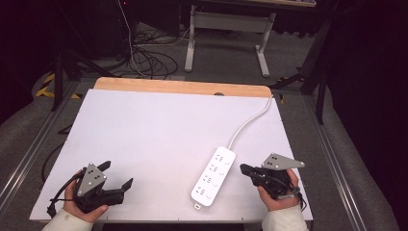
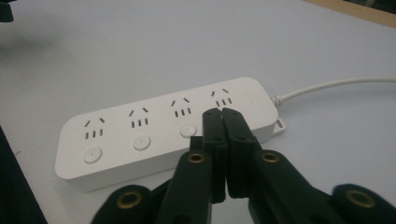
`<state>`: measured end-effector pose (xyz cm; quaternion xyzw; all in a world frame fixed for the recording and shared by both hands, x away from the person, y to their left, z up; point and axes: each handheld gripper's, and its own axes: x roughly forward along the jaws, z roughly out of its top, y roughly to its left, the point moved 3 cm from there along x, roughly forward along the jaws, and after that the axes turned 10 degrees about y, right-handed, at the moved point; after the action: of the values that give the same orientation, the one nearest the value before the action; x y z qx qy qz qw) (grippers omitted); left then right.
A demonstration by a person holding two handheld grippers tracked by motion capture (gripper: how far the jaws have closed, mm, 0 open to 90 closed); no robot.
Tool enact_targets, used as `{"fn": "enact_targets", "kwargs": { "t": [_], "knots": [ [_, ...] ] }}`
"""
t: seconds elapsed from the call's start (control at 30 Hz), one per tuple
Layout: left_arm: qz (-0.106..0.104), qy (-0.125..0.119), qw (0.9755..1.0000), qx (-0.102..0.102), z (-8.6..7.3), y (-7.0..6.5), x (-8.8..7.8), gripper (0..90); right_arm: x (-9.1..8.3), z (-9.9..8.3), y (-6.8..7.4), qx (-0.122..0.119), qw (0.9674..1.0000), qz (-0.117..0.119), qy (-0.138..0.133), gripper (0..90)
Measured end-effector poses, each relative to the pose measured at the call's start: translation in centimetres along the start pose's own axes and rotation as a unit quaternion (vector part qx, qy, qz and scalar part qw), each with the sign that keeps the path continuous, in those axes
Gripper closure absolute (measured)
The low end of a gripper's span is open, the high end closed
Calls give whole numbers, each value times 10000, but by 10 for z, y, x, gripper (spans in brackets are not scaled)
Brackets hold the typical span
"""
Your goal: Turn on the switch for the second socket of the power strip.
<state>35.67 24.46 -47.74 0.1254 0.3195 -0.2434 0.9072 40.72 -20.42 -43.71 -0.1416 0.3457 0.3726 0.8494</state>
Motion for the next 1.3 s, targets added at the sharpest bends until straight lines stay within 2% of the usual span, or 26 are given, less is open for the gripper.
{"fn": "enact_targets", "kwargs": {
  "t": [0.47, 0.87, 0.93, 1.0, 1.07, 1.1, 1.3],
  "knots": [
    [-6, 29, 10000, 14, 0, 0, 0, 110, 16, 35, 9, -276, 9994, 204, 37, 900],
    [-24, 50, 10000, -26, 0, -1, 2, 110, 31, 52, 17, -363, 9986, 365, 69, 900],
    [-46, 116, 9999, -15, -1, -1, 3, 110, 34, 55, 17, -365, 9985, 407, 82, 900],
    [-40, 109, 9999, -16, 0, -1, 3, 110, 38, 58, 17, -334, 9981, 502, 85, 900],
    [-46, 118, 9999, -4, -1, -1, 3, 110, 41, 59, 18, -256, 9968, 752, 36, 900],
    [-46, 118, 9999, -4, -1, -1, 3, 110, 42, 59, 18, -242, 9965, 794, 42, 900],
    [-29, 98, 9999, -32, -1, 0, 2, 110, 44, 57, 17, -252, 9975, 656, 110, 900]
  ]
}}
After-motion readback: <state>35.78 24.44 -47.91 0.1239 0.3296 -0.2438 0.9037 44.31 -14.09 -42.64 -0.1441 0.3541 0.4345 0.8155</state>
